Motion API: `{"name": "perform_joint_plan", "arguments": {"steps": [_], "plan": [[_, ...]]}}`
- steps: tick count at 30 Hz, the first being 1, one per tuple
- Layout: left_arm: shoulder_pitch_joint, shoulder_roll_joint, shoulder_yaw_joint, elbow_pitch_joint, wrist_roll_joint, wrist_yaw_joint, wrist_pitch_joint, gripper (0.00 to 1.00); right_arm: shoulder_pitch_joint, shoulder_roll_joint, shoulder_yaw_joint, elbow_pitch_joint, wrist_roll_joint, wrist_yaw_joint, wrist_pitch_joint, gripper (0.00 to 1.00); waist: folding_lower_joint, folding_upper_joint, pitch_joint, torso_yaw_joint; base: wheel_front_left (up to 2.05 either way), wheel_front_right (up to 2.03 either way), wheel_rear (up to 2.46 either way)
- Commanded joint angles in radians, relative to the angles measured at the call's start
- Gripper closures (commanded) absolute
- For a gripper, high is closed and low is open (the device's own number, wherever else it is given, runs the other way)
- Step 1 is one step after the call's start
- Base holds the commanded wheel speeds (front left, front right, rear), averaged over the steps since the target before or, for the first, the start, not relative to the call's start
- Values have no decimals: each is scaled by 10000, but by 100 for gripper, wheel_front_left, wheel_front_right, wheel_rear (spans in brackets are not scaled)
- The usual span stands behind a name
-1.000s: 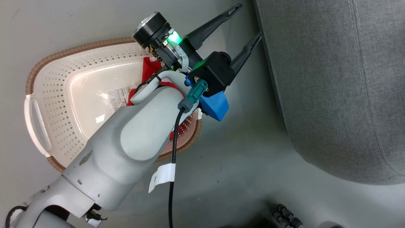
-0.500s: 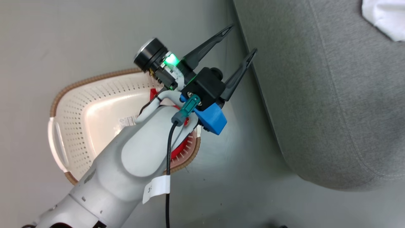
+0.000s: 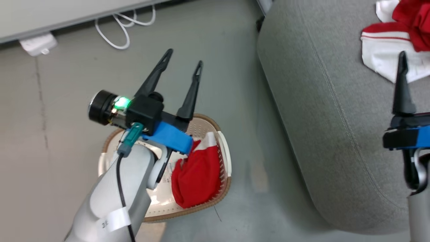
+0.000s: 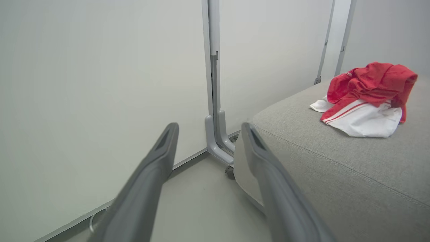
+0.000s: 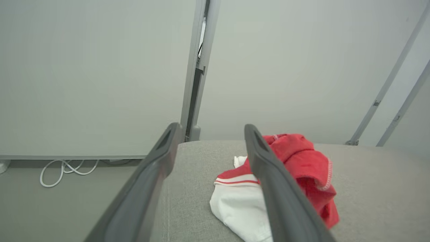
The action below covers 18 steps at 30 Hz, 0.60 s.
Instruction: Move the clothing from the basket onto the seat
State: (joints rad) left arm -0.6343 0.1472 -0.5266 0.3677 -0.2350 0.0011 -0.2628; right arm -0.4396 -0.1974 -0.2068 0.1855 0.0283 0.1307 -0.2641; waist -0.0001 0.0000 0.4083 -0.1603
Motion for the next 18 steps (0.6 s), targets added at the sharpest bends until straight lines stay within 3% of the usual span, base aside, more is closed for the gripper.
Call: {"name": "perform_joint_plan", "arguments": {"steps": [1,9,18], "plan": [[366,18,346,-180,26,112,-29,0,232,65,283,-89,52,1,-5,0,1,0,-666,564,0,0,0],[1854,-168,2029,-785,183,102,-30,0,594,261,1552,-288,304,1,-5,0,1,0,-1709,1297,0,0,0],[3367,-505,3472,-1210,539,-164,-30,0,1577,666,2027,-315,390,1,-5,0,1,0,-2623,1834,0,0,0]]}}
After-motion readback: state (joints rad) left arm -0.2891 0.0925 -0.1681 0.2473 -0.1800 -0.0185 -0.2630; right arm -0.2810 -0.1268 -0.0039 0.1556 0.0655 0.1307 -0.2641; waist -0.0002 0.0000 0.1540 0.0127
